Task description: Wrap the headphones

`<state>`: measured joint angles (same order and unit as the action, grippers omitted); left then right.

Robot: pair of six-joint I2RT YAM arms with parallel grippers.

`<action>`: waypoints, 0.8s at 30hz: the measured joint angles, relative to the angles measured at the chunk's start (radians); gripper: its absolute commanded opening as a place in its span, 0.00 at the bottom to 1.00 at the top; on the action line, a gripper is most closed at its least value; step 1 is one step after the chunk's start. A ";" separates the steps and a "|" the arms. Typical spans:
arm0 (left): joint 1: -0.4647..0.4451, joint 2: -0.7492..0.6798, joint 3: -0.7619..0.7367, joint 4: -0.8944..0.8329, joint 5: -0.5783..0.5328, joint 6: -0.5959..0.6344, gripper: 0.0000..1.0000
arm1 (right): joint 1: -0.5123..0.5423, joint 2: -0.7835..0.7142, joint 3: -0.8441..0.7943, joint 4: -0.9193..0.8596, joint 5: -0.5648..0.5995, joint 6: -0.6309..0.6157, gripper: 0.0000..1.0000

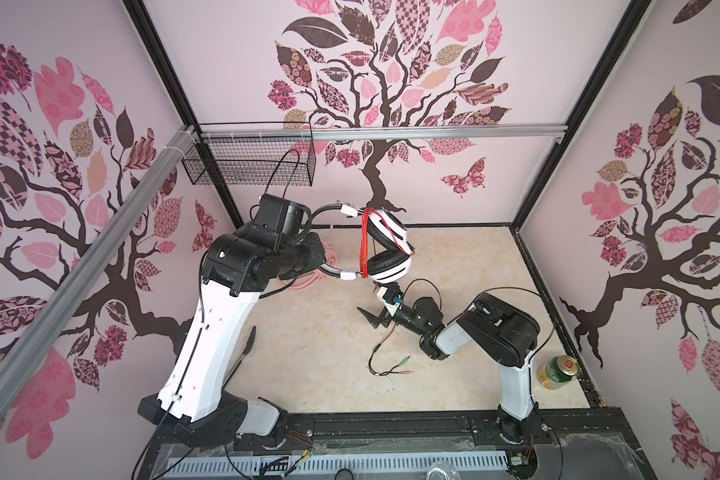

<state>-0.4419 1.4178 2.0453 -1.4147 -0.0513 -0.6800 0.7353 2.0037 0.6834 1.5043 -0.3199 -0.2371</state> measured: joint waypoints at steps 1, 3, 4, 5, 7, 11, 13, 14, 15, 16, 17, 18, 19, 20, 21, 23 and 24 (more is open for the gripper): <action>0.000 0.000 0.000 0.000 0.000 0.000 0.00 | 0.000 -0.001 0.002 -0.002 -0.041 0.014 0.85; 0.001 0.001 0.000 0.000 0.001 0.001 0.00 | 0.001 -0.004 -0.003 -0.008 -0.109 0.055 0.74; 0.003 0.003 0.000 0.000 0.002 0.002 0.00 | 0.002 -0.008 -0.012 -0.007 -0.139 0.082 0.71; 0.010 0.005 0.000 0.000 0.007 0.002 0.00 | 0.003 -0.015 -0.032 -0.005 -0.164 0.113 0.70; 0.033 0.011 0.000 0.003 0.023 0.002 0.00 | 0.011 -0.045 -0.092 -0.005 -0.198 0.161 0.69; 0.095 0.032 -0.006 0.042 0.064 -0.006 0.00 | 0.066 -0.164 -0.212 -0.051 -0.281 0.229 0.66; 0.108 0.041 -0.013 0.062 0.080 -0.018 0.00 | 0.116 -0.245 -0.231 -0.125 -0.322 0.234 0.66; 0.109 0.046 -0.018 0.075 0.088 -0.024 0.00 | 0.144 -0.288 -0.233 -0.166 -0.342 0.232 0.66; 0.108 0.047 -0.025 0.085 0.097 -0.028 0.00 | 0.172 -0.325 -0.232 -0.204 -0.357 0.230 0.67; 0.108 0.047 -0.035 0.095 0.108 -0.031 0.00 | 0.203 -0.366 -0.232 -0.244 -0.370 0.223 0.68; 0.108 0.048 -0.044 0.101 0.119 -0.035 0.00 | 0.231 -0.403 -0.232 -0.281 -0.378 0.216 0.69; 0.108 0.048 -0.049 0.105 0.128 -0.037 0.00 | 0.256 -0.435 -0.233 -0.312 -0.385 0.212 0.71; 0.108 0.048 -0.054 0.106 0.136 -0.040 0.00 | 0.279 -0.467 -0.237 -0.338 -0.380 0.212 0.72; 0.108 0.048 -0.060 0.107 0.142 -0.044 0.00 | 0.290 -0.496 -0.243 -0.362 -0.357 0.215 0.74; 0.108 0.047 -0.065 0.109 0.146 -0.048 0.00 | 0.293 -0.520 -0.249 -0.386 -0.325 0.220 0.75; 0.108 0.047 -0.074 0.117 0.148 -0.054 0.00 | 0.281 -0.570 -0.258 -0.473 -0.186 0.257 0.73; 0.108 0.046 -0.077 0.120 0.148 -0.055 0.00 | 0.267 -0.581 -0.253 -0.517 -0.132 0.283 0.71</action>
<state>-0.3344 1.4639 1.9678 -1.2945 0.0963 -0.7353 1.0019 1.4223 0.4301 0.9878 -0.4522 0.0463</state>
